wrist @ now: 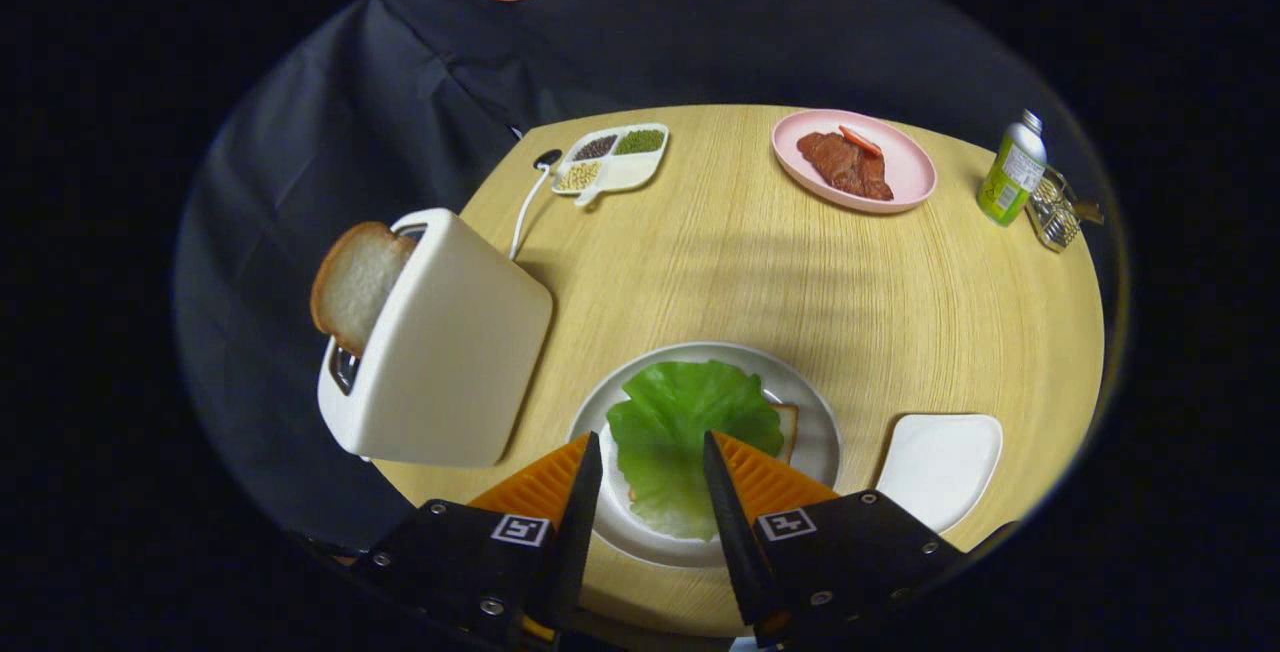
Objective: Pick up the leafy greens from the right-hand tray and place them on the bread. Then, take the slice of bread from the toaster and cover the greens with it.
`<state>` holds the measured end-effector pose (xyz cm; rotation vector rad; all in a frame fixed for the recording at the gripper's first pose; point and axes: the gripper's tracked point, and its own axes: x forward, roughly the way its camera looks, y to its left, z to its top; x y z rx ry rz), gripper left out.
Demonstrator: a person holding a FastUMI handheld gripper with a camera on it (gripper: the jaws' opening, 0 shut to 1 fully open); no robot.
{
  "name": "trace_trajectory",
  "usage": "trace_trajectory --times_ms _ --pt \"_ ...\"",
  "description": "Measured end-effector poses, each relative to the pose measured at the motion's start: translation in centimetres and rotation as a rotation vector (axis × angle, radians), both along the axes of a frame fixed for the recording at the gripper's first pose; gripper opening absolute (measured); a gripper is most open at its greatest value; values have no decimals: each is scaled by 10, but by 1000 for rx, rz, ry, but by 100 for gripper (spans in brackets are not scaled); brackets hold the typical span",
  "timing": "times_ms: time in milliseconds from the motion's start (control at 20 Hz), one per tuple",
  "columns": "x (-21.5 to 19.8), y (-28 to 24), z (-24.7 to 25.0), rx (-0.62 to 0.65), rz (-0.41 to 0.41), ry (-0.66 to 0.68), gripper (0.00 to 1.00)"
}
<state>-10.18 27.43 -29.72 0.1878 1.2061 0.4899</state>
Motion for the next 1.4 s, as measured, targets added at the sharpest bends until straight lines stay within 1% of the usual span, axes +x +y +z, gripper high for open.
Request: trace_trajectory --times_ms 100,200,400,550,600,700,850,1000,1150,1200,1350,1400 --pt "8 11 27 22 -9 -21 62" --pt "17 23 53 36 -10 -44 67" --pt "34 57 99 53 35 -104 75" --pt "32 91 116 65 77 -90 77" --pt "33 104 121 73 88 -81 79" --pt "37 126 125 67 104 -69 81" --pt "40 153 122 48 110 -29 82" --pt "49 168 113 -7 103 6 82" --pt "47 182 101 -29 80 90 82" --pt "46 185 98 -33 72 116 77" --pt "46 187 88 -78 76 156 68" --pt "45 189 85 -90 73 169 63"
